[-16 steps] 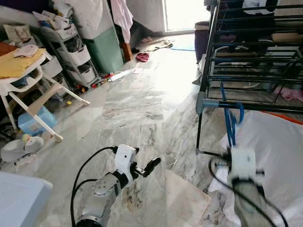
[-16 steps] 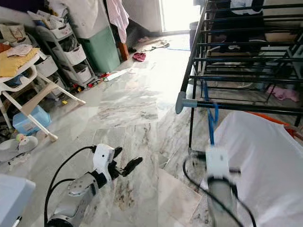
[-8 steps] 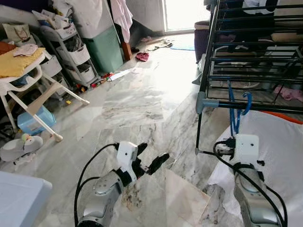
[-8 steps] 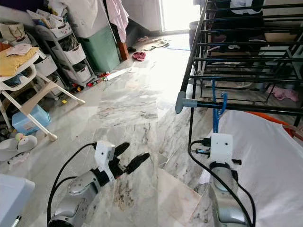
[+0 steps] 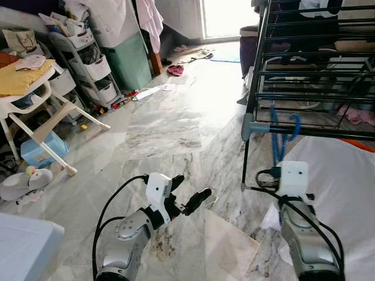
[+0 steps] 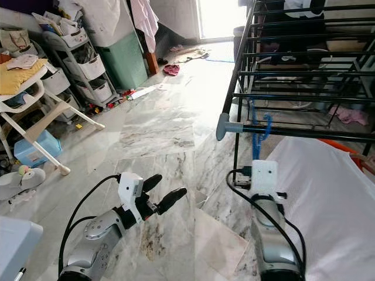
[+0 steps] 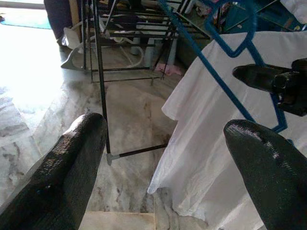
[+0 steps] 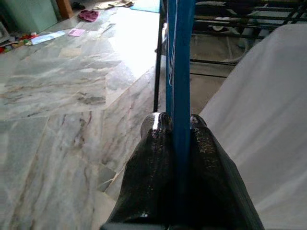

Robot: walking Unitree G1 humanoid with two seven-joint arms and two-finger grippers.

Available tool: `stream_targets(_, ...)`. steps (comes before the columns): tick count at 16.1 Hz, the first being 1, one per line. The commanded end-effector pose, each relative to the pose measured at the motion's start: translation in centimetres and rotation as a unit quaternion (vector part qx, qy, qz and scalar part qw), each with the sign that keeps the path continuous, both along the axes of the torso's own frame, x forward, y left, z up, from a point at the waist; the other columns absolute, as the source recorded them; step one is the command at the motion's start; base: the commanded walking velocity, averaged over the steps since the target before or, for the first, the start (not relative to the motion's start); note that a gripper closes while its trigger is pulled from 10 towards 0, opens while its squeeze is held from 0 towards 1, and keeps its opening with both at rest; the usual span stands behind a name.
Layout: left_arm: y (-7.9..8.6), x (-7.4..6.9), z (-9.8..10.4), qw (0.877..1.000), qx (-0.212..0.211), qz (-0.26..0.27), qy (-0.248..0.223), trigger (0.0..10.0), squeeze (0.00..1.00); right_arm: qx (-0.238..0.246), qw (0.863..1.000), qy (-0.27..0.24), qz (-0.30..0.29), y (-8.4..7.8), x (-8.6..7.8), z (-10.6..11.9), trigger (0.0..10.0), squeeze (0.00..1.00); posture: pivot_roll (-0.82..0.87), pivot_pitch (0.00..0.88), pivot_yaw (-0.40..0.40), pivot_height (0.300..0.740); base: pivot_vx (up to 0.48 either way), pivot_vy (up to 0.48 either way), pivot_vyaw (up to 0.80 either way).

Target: Hang hanger

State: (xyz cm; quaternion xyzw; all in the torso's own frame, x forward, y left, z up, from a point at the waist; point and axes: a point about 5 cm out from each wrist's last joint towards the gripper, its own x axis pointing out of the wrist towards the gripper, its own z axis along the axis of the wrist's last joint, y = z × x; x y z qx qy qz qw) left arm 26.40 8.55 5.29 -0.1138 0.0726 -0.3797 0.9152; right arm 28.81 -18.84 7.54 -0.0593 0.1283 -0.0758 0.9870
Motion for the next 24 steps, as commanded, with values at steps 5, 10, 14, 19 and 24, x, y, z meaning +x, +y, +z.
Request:
stream_targets(5, 0.3, -0.2, 0.1, 1.0, 0.009, 0.004, 0.001, 10.0, 0.0, 0.011, 0.999, 0.038, 0.025, 1.6, 0.7, -0.7, 10.0, 0.0, -0.25, 0.005, 0.158, 0.74, 0.0, 0.0, 0.0)
stream_targets(10, 0.2, -0.3, 0.2, 1.0, 0.011, 0.002, 0.001, 10.0, 0.0, 0.016, 0.998, 0.067, 0.002, 0.5, 0.4, -1.5, 10.0, 0.0, -0.26, 0.006, 0.161, 0.74, 0.0, 0.0, 0.0)
stream_targets(14, 0.2, -0.2, 0.2, 1.0, 0.016, -0.001, 0.002, 10.0, 0.0, 0.022, 0.996, 0.088, -0.017, -0.1, 0.2, -2.2, 10.0, 0.0, -0.25, 0.005, 0.162, 0.74, 0.0, 0.0, 0.0)
stream_targets(19, 0.3, -0.3, 0.2, 1.0, 0.022, -0.002, 0.002, 10.0, 0.0, 0.061, 0.995, 0.074, -0.037, -0.2, 0.8, -1.1, 10.0, 0.0, -0.25, 0.001, 0.165, 0.74, 0.0, 0.0, 0.0)
stream_targets(24, 0.3, -0.4, 0.0, 1.0, 0.029, -0.004, 0.004, 10.0, 0.0, 0.117, 0.982, 0.131, -0.074, 0.2, -0.9, -2.6, 10.0, 0.0, -0.25, 0.002, 0.162, 0.74, 0.0, 0.0, 0.0)
